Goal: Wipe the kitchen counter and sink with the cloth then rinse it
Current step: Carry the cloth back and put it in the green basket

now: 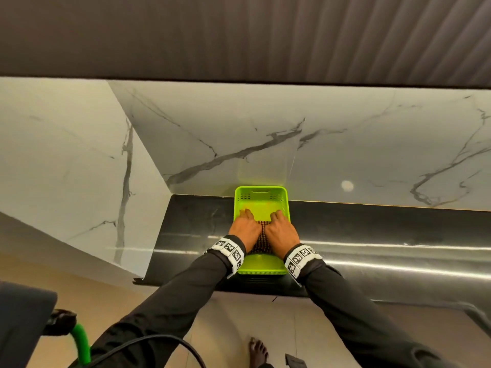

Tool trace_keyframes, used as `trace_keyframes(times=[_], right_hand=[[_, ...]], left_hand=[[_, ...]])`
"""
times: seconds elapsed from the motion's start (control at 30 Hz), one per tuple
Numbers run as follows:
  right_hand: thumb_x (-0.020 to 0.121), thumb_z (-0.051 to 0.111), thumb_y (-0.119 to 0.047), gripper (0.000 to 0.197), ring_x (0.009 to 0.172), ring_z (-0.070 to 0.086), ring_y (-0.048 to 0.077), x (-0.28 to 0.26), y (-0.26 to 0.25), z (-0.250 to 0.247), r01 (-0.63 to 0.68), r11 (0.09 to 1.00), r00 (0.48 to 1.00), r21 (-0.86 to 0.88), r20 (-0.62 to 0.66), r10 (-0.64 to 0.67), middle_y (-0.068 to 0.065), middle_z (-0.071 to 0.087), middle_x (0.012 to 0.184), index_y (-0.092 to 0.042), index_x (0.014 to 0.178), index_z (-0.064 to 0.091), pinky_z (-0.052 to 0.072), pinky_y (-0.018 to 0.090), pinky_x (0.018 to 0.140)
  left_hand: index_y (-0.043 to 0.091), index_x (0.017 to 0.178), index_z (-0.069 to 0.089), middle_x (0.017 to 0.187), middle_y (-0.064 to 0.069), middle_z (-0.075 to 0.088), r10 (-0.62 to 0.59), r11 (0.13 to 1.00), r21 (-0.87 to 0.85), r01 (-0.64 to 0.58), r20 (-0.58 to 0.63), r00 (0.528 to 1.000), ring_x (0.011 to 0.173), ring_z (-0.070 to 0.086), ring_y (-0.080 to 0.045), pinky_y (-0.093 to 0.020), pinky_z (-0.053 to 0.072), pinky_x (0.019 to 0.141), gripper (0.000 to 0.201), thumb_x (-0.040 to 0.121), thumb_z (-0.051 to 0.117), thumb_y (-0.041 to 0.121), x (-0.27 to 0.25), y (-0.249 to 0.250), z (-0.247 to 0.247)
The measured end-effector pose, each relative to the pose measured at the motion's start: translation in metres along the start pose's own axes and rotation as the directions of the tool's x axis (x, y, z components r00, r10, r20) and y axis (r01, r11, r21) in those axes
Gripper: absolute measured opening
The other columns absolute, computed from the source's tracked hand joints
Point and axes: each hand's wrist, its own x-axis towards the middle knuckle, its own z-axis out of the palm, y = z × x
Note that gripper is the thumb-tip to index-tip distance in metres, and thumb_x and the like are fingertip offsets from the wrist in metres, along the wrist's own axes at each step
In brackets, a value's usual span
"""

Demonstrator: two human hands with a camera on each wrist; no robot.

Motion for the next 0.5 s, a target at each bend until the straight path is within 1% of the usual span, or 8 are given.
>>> trace_keyframes(times=[0.03, 0.07, 0.13, 0.2, 0.27, 0.33, 0.37, 0.5], right_hand=[[0.064, 0.089, -0.019, 0.020, 0.084, 0.061, 0.034, 0.004, 0.002, 0.004, -0.003, 0.999, 1.000, -0.040, -0.024, 0.002, 0.014, 0.065, 0.074, -0.011, 0.063, 0.071, 0.054, 0.040, 0.069], [0.069, 0.085, -0.023, 0.017, 0.088, 0.061, 0.033, 0.005, 0.003, 0.003, -0.001, 0.995, 1.000, -0.102, 0.000, 0.001, 0.013, 0.068, 0.075, -0.013, 0.065, 0.072, 0.052, 0.041, 0.077], [0.092, 0.061, -0.024, 0.017, 0.108, 0.057, 0.033, 0.001, 0.002, 0.002, 0.026, 0.987, 1.000, -0.162, 0.009, -0.025, 0.011, 0.074, 0.090, -0.014, 0.085, 0.074, 0.041, 0.042, 0.098], [0.096, 0.052, -0.021, 0.023, 0.113, 0.057, 0.033, 0.000, 0.005, 0.006, 0.045, 0.987, 0.998, -0.152, -0.038, -0.051, 0.010, 0.075, 0.092, -0.014, 0.091, 0.074, 0.034, 0.042, 0.106], [0.088, 0.064, -0.022, 0.016, 0.101, 0.063, 0.033, -0.004, 0.004, 0.004, 0.037, 0.980, 0.999, -0.194, -0.022, -0.042, 0.007, 0.074, 0.077, -0.015, 0.078, 0.074, 0.039, 0.045, 0.106], [0.071, 0.080, -0.026, 0.019, 0.081, 0.067, 0.031, 0.001, 0.009, 0.010, 0.026, 0.979, 0.996, -0.201, -0.074, -0.041, 0.003, 0.067, 0.057, -0.016, 0.059, 0.070, 0.049, 0.045, 0.097], [0.069, 0.081, -0.027, 0.019, 0.080, 0.067, 0.030, -0.001, 0.010, 0.016, 0.035, 0.973, 0.992, -0.230, -0.108, -0.061, 0.002, 0.066, 0.056, -0.016, 0.058, 0.070, 0.049, 0.045, 0.096], [0.086, 0.067, -0.031, 0.018, 0.105, 0.062, 0.034, -0.012, 0.010, 0.023, 0.051, 0.961, 0.981, -0.271, -0.165, -0.098, 0.004, 0.074, 0.078, -0.018, 0.077, 0.075, 0.041, 0.053, 0.109]], left_hand=[[0.008, 0.130, 0.066, 0.154, -0.035, 0.040, -0.003, 0.997, 0.081, 0.002, 0.006, 1.000, 0.150, 0.026, -0.050, -0.058, 0.027, 0.121, 0.037, 0.107, 0.040, 0.021, 0.002, 0.000, 0.002], [0.012, 0.125, 0.070, 0.154, -0.033, 0.042, 0.012, 0.990, 0.140, -0.011, -0.001, 1.000, 0.154, 0.014, -0.052, -0.063, 0.012, 0.124, 0.037, 0.106, 0.042, 0.027, 0.004, 0.000, 0.004], [0.020, 0.113, 0.075, 0.135, -0.019, 0.066, 0.042, 0.979, 0.199, -0.043, 0.009, 0.999, 0.154, 0.015, -0.050, -0.067, -0.005, 0.123, 0.033, 0.104, 0.046, 0.030, 0.005, -0.002, 0.007], [0.023, 0.109, 0.075, 0.115, -0.005, 0.076, 0.049, 0.983, 0.176, -0.054, 0.034, 0.998, 0.151, 0.026, -0.046, -0.068, -0.006, 0.122, 0.029, 0.102, 0.048, 0.030, 0.003, -0.001, 0.006], [0.023, 0.113, 0.074, 0.110, -0.003, 0.077, 0.036, 0.993, 0.111, -0.042, 0.062, 0.997, 0.147, 0.035, -0.043, -0.069, -0.005, 0.121, 0.029, 0.102, 0.049, 0.030, 0.001, -0.001, 0.002], [0.023, 0.116, 0.073, 0.110, -0.003, 0.076, 0.029, 0.999, 0.033, -0.030, 0.046, 0.999, 0.145, 0.038, -0.042, -0.073, -0.006, 0.119, 0.028, 0.101, 0.050, 0.030, 0.006, -0.003, 0.005], [0.022, 0.119, 0.071, 0.115, -0.004, 0.075, 0.037, 0.999, 0.017, -0.038, 0.029, 0.999, 0.146, 0.035, -0.043, -0.075, -0.007, 0.118, 0.028, 0.101, 0.051, 0.030, 0.005, -0.005, 0.004], [0.011, 0.139, 0.055, 0.147, -0.012, 0.054, 0.062, 0.998, 0.012, -0.064, 0.130, 0.990, 0.156, 0.011, -0.046, -0.081, -0.009, 0.112, 0.041, 0.100, 0.056, 0.026, -0.010, -0.002, -0.001]])
